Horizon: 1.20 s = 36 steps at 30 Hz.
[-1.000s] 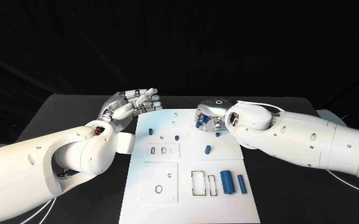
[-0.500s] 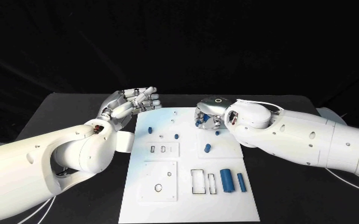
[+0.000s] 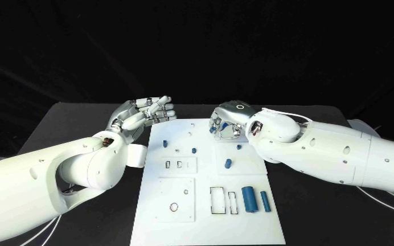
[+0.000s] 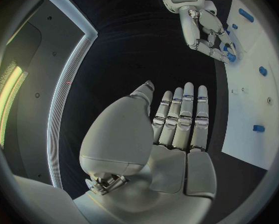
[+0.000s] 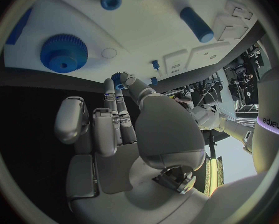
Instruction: Assemble the parts on the task board
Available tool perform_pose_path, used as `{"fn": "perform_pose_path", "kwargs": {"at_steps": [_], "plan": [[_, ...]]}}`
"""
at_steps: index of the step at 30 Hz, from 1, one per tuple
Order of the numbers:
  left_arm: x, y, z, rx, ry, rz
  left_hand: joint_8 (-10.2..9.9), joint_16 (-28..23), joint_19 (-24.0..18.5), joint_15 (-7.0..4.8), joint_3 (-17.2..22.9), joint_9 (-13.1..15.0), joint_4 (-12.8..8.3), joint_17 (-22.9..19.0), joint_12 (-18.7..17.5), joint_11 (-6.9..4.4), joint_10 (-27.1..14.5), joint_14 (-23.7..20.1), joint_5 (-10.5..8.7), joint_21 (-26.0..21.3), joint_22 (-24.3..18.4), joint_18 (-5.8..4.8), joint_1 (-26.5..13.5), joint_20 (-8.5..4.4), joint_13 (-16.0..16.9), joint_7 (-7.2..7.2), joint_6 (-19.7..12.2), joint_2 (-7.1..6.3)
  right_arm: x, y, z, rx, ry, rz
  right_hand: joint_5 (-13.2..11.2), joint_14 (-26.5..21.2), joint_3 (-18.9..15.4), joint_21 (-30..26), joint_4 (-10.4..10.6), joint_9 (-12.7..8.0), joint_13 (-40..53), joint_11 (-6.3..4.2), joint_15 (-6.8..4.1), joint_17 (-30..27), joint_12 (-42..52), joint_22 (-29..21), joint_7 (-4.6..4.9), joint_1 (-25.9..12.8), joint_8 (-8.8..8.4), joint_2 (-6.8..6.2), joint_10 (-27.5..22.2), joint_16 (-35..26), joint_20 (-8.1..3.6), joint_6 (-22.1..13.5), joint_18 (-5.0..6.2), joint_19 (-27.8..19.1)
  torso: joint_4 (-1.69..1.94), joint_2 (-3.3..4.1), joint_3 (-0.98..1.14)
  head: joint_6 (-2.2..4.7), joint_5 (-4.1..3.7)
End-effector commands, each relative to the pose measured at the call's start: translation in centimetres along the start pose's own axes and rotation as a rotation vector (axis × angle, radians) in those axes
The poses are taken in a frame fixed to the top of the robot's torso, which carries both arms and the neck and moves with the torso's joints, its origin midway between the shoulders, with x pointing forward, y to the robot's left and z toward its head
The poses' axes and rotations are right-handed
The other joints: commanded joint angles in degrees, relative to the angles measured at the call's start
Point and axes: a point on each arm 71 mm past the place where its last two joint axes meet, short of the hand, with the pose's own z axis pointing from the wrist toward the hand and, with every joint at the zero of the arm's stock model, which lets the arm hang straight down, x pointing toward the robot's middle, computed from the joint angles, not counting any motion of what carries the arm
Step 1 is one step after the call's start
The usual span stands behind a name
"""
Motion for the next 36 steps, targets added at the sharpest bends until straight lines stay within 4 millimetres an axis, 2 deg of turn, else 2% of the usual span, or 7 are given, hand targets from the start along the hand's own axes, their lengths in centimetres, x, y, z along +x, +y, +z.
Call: {"fn": "perform_pose_path", "kwargs": {"at_steps": [1,4,7,13,21,31,36], "plan": [[0.2,-0.1,0.0,-0.002,0.020,-0.022,-0.39,-0.15,0.39,0.40,-0.27,-0.05,-0.04,0.09,-0.37,0.25,0.05,0.07,0.09,0.19,-0.06,0.28,0.11,-0.10,-0.09,0.26,0.18,0.21,-0.7,0.1,0.5,0.011,-0.082,0.011,-0.53,3.30,0.67,0.17,0.47,1.59,0.00,-0.09,-0.27,0.04,-0.49,0.06,-0.34,0.20,0.35,0.50,0.01,0.23,-0.14,0.47,-0.68,0.20,0.09,-0.15,-0.27,-0.08,0.02],[0.3,-0.1,0.0,-0.003,0.020,-0.024,-0.39,-0.15,0.39,0.40,-0.27,-0.05,-0.04,0.09,-0.37,0.25,0.05,0.07,0.09,0.19,-0.06,0.28,0.11,-0.10,-0.09,0.26,0.18,0.21,-0.8,0.4,0.9,0.015,-0.098,0.014,-0.66,3.31,0.74,0.17,0.55,1.64,-0.03,-0.04,-0.25,0.12,-0.59,0.08,-0.32,0.17,0.32,0.47,-0.09,0.28,-0.13,0.40,-0.69,0.19,0.09,-0.01,-0.20,-0.04,-0.07],[0.3,-0.1,0.1,-0.004,0.021,-0.026,-0.47,-0.26,0.39,0.43,-0.38,-0.05,0.01,0.10,-0.48,0.28,0.04,0.06,0.07,0.15,-0.10,0.27,0.01,-0.09,-0.09,0.30,0.17,0.18,-0.8,0.8,1.6,0.019,-0.108,0.025,-1.41,3.31,0.96,0.21,1.18,1.87,-0.10,0.08,-0.13,0.19,-0.90,0.22,-0.24,-0.23,0.21,0.41,-0.33,0.37,-0.05,0.08,-0.71,0.18,0.29,0.00,-0.16,-0.12,-0.43],[0.4,-0.1,0.0,-0.005,0.025,-0.028,-0.52,-0.32,0.40,0.44,-0.47,-0.05,0.05,0.10,-0.54,0.31,0.04,0.06,0.06,0.13,-0.13,0.27,-0.07,-0.09,-0.09,0.33,0.16,0.14,-0.7,1.5,3.1,0.021,-0.110,0.031,-1.65,3.34,1.07,0.26,1.24,1.96,-0.13,0.12,-0.11,0.34,-1.04,0.33,-0.22,-0.20,0.16,0.23,-0.46,0.47,-0.02,-0.06,-0.72,0.20,0.30,0.10,-0.22,-0.09,-0.46],[0.6,-0.1,0.0,-0.005,0.029,-0.030,-0.53,-0.34,0.40,0.45,-0.49,-0.05,0.05,0.10,-0.56,0.31,0.04,0.06,0.06,0.12,-0.14,0.27,-0.09,-0.09,-0.09,0.33,0.16,0.13,0.0,2.1,4.5,0.020,-0.087,0.028,-1.75,3.36,1.21,0.31,1.26,2.02,-0.18,0.18,-0.07,0.46,-1.20,0.44,-0.14,-0.11,0.08,0.11,-0.63,0.56,0.01,-0.25,-0.73,0.23,0.70,0.45,-0.39,0.22,-0.48],[0.7,-0.3,0.1,0.000,0.031,-0.029,-0.55,-0.37,0.40,0.46,-0.51,-0.05,0.05,0.10,-0.59,0.31,0.04,0.06,0.06,0.11,-0.15,0.27,-0.09,-0.09,-0.09,0.33,0.16,0.12,0.7,2.3,5.2,0.027,-0.058,0.020,-1.81,3.38,1.30,0.33,1.32,2.09,-0.20,0.27,-0.01,0.58,-1.32,0.50,-0.03,-0.10,-0.01,-0.06,-0.76,0.64,0.05,-0.43,-0.74,0.23,1.03,0.81,-0.45,0.44,-0.42],[0.7,-0.4,0.1,0.001,0.031,-0.028,-0.56,-0.39,0.39,0.46,-0.52,-0.05,0.04,0.10,-0.61,0.32,0.04,0.05,0.06,0.11,-0.16,0.27,-0.09,-0.09,-0.09,0.33,0.16,0.11,1.0,2.3,5.3,0.033,-0.044,0.014,-1.81,3.38,1.30,0.33,1.32,2.09,-0.20,0.27,-0.01,0.58,-1.32,0.50,-0.03,-0.10,-0.01,-0.06,-0.76,0.64,0.05,-0.43,-0.74,0.23,0.93,0.85,-0.44,0.35,-0.40]]}}
